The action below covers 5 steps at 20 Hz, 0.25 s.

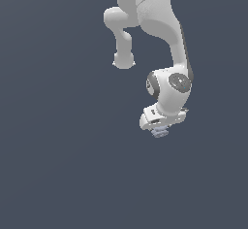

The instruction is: Pick up the object and move it to a goal position.

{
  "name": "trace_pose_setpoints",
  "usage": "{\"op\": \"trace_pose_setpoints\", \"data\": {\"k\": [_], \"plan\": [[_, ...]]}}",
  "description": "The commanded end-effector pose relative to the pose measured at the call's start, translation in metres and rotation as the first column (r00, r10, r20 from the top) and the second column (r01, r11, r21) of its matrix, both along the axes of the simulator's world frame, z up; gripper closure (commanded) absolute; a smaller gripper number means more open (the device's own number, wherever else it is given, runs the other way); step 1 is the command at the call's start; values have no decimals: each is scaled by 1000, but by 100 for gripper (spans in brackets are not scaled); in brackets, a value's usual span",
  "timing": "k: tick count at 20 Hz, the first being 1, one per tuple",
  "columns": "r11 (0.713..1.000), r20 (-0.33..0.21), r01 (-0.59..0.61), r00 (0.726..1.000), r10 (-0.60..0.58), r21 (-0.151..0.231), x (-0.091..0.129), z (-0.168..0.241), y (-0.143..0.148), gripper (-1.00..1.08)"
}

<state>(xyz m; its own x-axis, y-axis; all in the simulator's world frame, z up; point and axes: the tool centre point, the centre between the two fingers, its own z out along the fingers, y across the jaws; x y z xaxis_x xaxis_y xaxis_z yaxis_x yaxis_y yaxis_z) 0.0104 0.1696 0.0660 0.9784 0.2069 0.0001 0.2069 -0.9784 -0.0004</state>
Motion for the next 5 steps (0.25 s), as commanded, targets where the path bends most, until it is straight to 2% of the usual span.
{"op": "trace_pose_setpoints", "data": {"k": [1, 5], "plan": [[1000, 0, 2, 1000, -2, -1, 2, 1, 9, 108], [1000, 0, 2, 1000, -2, -1, 3, 1, 13, 108]]}}
